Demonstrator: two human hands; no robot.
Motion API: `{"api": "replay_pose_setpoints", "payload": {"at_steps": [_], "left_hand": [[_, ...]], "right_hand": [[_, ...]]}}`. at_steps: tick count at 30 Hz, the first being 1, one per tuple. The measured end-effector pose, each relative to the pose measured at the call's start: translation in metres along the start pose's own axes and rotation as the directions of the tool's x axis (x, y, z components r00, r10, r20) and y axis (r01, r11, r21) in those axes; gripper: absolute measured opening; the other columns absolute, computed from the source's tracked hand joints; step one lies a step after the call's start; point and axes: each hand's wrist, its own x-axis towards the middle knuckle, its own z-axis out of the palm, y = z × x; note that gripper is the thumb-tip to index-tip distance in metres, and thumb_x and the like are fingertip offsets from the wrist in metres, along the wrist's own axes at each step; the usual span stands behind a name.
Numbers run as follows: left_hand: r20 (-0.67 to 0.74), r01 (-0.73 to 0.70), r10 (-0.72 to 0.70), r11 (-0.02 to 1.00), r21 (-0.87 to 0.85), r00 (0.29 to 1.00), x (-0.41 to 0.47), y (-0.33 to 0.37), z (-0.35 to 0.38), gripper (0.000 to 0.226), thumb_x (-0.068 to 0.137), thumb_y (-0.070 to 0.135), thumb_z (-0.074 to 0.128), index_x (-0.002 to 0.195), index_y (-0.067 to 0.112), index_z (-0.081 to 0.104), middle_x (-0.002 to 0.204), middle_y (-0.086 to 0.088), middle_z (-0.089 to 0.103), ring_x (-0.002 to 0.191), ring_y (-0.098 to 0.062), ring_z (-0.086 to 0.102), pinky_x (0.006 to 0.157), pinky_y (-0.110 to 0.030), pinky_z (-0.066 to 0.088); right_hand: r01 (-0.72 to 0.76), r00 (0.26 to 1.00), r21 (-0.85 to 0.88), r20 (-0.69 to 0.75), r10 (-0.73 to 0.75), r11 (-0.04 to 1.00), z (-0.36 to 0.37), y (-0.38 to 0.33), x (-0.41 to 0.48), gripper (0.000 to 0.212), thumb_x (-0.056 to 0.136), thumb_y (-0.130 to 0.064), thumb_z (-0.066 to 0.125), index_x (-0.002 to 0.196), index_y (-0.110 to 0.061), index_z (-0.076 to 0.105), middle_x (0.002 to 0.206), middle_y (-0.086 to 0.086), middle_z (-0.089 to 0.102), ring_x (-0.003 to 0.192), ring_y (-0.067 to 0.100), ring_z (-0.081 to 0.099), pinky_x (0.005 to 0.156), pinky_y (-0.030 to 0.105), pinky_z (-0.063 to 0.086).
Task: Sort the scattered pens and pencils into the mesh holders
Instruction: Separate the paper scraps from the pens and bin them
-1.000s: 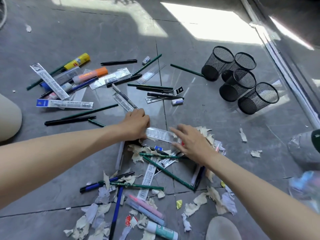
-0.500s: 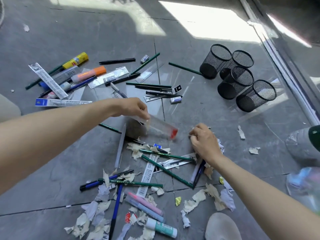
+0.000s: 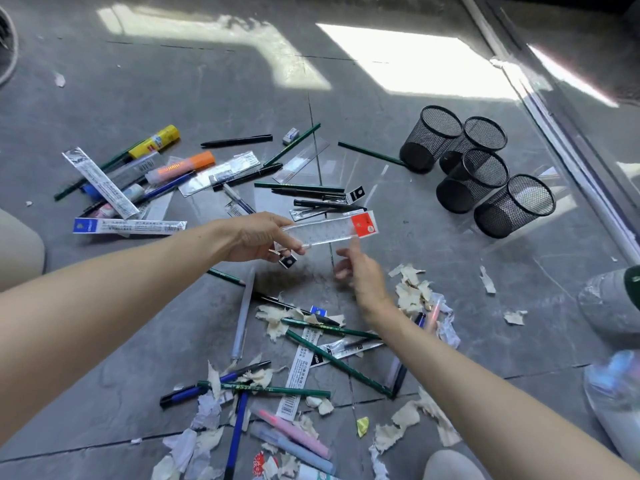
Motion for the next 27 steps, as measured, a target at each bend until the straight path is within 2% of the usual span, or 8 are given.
{"api": "replay_pose_setpoints", "payload": {"at_steps": [4, 9, 12, 15, 18, 21, 25, 27], "left_hand": [[0.065, -0.044, 0.039, 0.996, 0.080, 0.997, 0.003, -0.005, 0.016, 0.007, 0.083, 0.011, 0.067, 0.083, 0.011, 0.060, 0.072, -0.001, 0.060, 0.061, -0.010, 0.052, 0.057, -0.022, 0.042], [-0.100, -0.061, 0.069, 0.995, 0.080, 0.993, 0.005, -0.005, 0.011, 0.011, 0.094, 0.021, 0.054, 0.087, 0.012, 0.055, 0.078, -0.004, 0.058, 0.065, -0.012, 0.051, 0.055, -0.021, 0.042], [-0.310, -0.061, 0.217, 0.894, 0.444, 0.926, 0.013, -0.010, -0.002, 0.015, 0.094, 0.024, 0.054, 0.095, 0.010, 0.058, 0.096, -0.009, 0.058, 0.087, -0.019, 0.053, 0.070, -0.028, 0.041], [-0.391, 0.036, 0.418, 0.643, 0.765, 0.820, 0.021, -0.020, 0.003, 0.039, 0.089, 0.029, 0.058, 0.125, 0.016, 0.049, 0.126, -0.011, 0.042, 0.119, -0.028, 0.038, 0.100, -0.038, 0.033], [-0.259, -0.013, 0.540, 0.448, 0.894, 0.801, 0.018, -0.036, 0.032, 0.060, 0.089, 0.031, 0.057, 0.142, 0.022, 0.031, 0.138, -0.010, 0.027, 0.129, -0.028, 0.025, 0.108, -0.038, 0.020], [-0.060, -0.193, 0.537, 0.402, 0.895, 0.842, 0.014, -0.057, 0.063, 0.057, 0.094, 0.029, 0.051, 0.145, 0.021, 0.027, 0.145, -0.008, 0.022, 0.135, -0.026, 0.022, 0.111, -0.033, 0.018], [0.038, -0.324, 0.551, 0.431, 0.842, 0.833, 0.021, -0.063, 0.081, 0.049, 0.099, 0.022, 0.039, 0.146, 0.013, 0.026, 0.148, -0.008, 0.022, 0.135, -0.024, 0.027, 0.110, -0.028, 0.020], [0.068, -0.326, 0.553, 0.383, 0.864, 0.830, 0.028, -0.061, 0.085, 0.050, 0.100, 0.024, 0.036, 0.147, 0.012, 0.022, 0.153, -0.006, 0.019, 0.139, -0.022, 0.023, 0.111, -0.025, 0.017]], "right_hand": [[-0.205, 0.964, 0.297, 0.229, 0.139, 0.933, 0.025, -0.014, -0.005, 0.019, 0.085, -0.027, 0.067, 0.090, -0.010, 0.063, 0.079, 0.005, 0.064, 0.059, 0.010, 0.054, 0.048, 0.017, 0.040], [-0.045, 0.999, 0.087, -0.013, 0.047, 0.995, 0.012, -0.007, 0.004, 0.022, 0.084, -0.013, 0.070, 0.066, -0.010, 0.059, 0.057, 0.006, 0.055, 0.041, 0.006, 0.047, 0.042, 0.018, 0.037], [0.030, 0.975, -0.545, -0.170, -0.145, 0.838, -0.017, 0.008, 0.009, 0.016, 0.089, -0.022, 0.064, 0.078, -0.010, 0.066, 0.085, 0.004, 0.060, 0.080, 0.016, 0.056, 0.068, 0.026, 0.040], [-0.041, 0.937, -0.754, -0.257, -0.238, 0.655, -0.042, 0.027, 0.009, 0.019, 0.090, -0.006, 0.051, 0.107, -0.008, 0.059, 0.140, 0.021, 0.033, 0.131, 0.034, 0.030, 0.104, 0.036, 0.029], [-0.156, 0.956, -0.759, -0.276, -0.096, 0.632, -0.048, 0.042, 0.013, 0.043, 0.097, -0.020, 0.041, 0.140, -0.019, 0.033, 0.155, 0.027, -0.005, 0.143, 0.041, 0.002, 0.116, 0.047, 0.010], [-0.124, 0.984, -0.778, -0.176, -0.024, 0.615, -0.036, 0.050, 0.008, 0.057, 0.101, -0.033, 0.033, 0.151, -0.019, 0.011, 0.156, 0.022, -0.010, 0.145, 0.037, -0.009, 0.118, 0.045, 0.001], [0.324, 0.941, -0.687, 0.163, -0.296, 0.650, -0.016, 0.040, -0.010, 0.047, 0.101, -0.024, 0.033, 0.147, -0.013, 0.030, 0.160, 0.003, 0.000, 0.147, 0.017, -0.004, 0.120, 0.036, 0.006], [0.308, 0.906, -0.695, 0.005, -0.423, 0.650, -0.034, 0.036, -0.002, 0.043, 0.097, -0.018, 0.038, 0.138, -0.012, 0.045, 0.159, 0.008, 0.011, 0.147, 0.020, 0.006, 0.120, 0.037, 0.011]]}}
